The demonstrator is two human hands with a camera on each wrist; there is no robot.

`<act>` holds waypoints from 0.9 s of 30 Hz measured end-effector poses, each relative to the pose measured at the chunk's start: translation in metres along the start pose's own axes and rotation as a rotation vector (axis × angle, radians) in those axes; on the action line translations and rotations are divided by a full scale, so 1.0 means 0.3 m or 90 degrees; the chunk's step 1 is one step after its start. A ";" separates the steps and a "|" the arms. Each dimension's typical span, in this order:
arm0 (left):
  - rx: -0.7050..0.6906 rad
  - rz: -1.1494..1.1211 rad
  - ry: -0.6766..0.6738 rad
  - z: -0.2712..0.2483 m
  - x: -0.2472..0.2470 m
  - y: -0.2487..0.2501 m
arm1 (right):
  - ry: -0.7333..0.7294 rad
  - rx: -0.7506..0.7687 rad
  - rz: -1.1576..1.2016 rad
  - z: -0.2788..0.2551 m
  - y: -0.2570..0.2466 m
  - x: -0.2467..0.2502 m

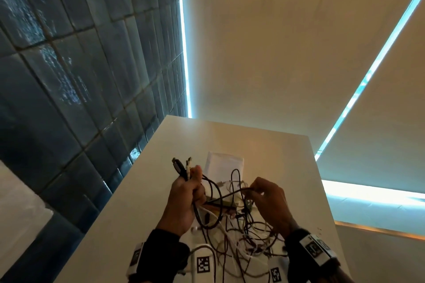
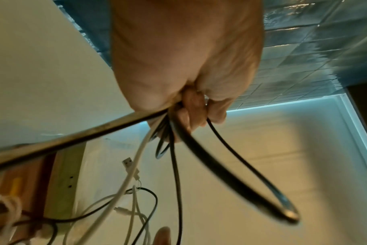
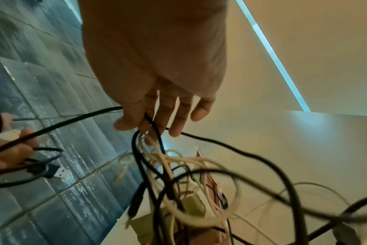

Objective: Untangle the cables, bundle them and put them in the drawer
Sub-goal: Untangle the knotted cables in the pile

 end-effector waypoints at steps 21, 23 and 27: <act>-0.136 0.023 0.126 -0.004 0.034 0.092 | -0.242 0.099 -0.048 0.065 -0.082 -0.015; -0.147 0.039 0.120 -0.009 0.027 0.101 | -0.211 0.086 -0.022 0.059 -0.088 -0.008; -0.166 0.061 0.118 -0.018 0.002 0.118 | -0.121 0.076 0.034 0.039 -0.127 0.026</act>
Point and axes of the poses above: each hand's wrist, its own z-axis towards the middle knuckle, its own x-axis out of the back of the hand, y = z × x, the point moved 4 cm from there along z, towards the middle knuckle, and after that the axes turned 5 degrees about x, right-handed, at the moved point
